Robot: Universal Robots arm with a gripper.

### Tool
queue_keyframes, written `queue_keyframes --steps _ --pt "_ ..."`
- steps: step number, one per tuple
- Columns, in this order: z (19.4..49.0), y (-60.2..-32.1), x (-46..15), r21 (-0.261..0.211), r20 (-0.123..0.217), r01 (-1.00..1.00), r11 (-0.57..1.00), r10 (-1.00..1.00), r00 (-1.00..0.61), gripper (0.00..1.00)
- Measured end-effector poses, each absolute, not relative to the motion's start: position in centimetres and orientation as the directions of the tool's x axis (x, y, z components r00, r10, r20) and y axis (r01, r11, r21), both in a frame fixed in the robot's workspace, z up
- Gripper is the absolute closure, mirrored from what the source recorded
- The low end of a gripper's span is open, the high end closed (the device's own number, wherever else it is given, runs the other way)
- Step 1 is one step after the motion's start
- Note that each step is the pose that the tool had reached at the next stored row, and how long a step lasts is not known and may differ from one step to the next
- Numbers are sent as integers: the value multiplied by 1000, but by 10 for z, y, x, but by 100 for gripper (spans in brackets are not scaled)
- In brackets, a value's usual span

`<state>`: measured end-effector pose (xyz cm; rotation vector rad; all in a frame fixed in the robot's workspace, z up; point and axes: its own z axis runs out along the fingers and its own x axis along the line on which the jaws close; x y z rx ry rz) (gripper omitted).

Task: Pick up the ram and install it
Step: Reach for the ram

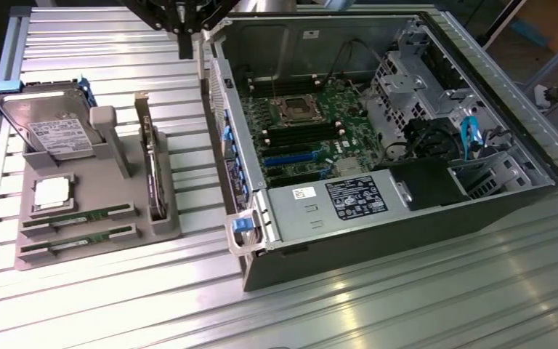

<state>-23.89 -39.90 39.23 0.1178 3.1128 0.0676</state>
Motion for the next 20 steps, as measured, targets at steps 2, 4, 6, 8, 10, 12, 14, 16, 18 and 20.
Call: queue_keyframes --steps 2,4,6,8,10,12,14,16,18,20 --pt "392 -399 -248 44 -24 75 996 76 -997 89" --pt "392 -399 -253 44 -24 75 996 76 -997 89" --pt "392 -399 -260 44 -24 75 996 76 -997 89" --pt "392 -399 -267 44 -24 75 996 76 -997 89" --pt "392 -399 -273 44 -24 75 996 76 -997 89" --pt "392 -399 -280 44 -24 75 996 76 -997 89" --pt "392 -399 -286 44 -24 75 996 76 -997 89" --pt "392 -399 -293 44 -24 75 996 76 -997 89" --pt "392 -399 -300 44 -24 75 996 76 -997 89" --pt "392 -399 -308 44 -24 75 996 76 -997 89"
